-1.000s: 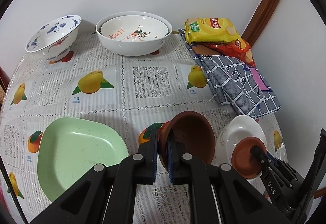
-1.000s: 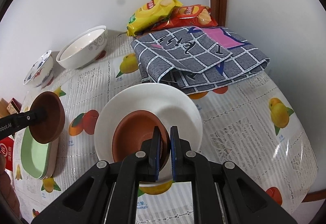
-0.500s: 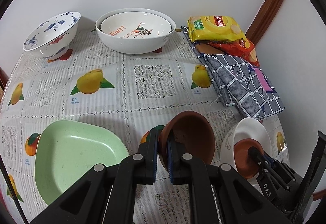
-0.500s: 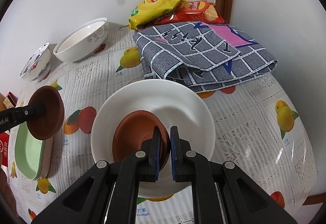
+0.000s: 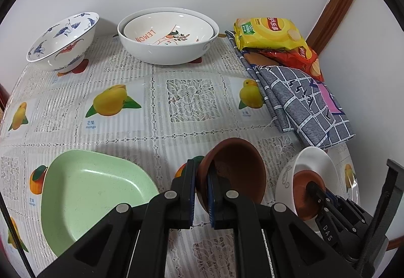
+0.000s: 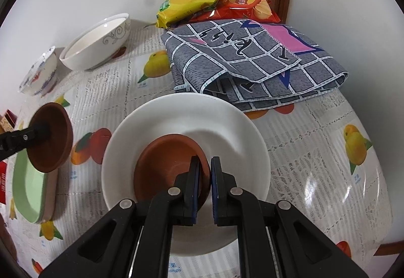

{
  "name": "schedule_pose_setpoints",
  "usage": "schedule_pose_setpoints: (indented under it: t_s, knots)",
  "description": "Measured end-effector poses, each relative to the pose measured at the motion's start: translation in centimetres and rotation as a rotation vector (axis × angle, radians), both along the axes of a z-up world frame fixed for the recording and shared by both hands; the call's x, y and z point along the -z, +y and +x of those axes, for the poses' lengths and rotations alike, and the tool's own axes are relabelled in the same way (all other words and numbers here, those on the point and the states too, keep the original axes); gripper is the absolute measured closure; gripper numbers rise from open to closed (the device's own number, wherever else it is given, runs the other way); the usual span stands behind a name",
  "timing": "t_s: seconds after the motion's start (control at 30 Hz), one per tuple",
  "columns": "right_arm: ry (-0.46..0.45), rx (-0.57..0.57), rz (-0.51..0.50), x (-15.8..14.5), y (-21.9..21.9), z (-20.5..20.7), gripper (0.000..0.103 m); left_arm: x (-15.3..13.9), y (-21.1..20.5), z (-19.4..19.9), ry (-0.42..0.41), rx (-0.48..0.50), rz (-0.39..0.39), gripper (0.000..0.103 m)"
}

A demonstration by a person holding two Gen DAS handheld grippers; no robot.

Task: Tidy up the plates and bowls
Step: 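Lower the brown bowl into the white bowl and open the right tool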

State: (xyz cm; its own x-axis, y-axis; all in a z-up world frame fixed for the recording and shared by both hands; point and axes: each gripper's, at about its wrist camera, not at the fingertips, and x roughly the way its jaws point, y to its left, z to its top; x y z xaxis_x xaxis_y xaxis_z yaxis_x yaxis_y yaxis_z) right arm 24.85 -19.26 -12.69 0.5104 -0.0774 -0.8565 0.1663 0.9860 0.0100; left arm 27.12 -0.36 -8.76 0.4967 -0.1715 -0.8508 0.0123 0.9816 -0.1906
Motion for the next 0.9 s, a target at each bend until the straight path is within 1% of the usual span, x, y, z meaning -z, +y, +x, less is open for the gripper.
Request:
schedule_pose_setpoints:
  t_s: [0.07, 0.33, 0.5, 0.9]
  knots:
    - [0.011, -0.003, -0.024, 0.1, 0.2, 0.3, 0.094, 0.0, 0.0, 0.0, -0.001, 0.002, 0.000, 0.095]
    - [0.024, 0.005, -0.049, 0.3, 0.1, 1.2, 0.093, -0.5, -0.5, -0.2, -0.009, 0.025, -0.009, 0.095]
    - [0.034, 0.003, -0.116, 0.6, 0.3, 1.7, 0.092, -0.8, -0.9, -0.5, -0.017, 0.037, -0.004, 0.095]
    - [0.029, -0.035, -0.169, 0.7, 0.4, 1.9, 0.089, -1.3, -1.3, -1.0, -0.031, 0.053, 0.003, 0.094]
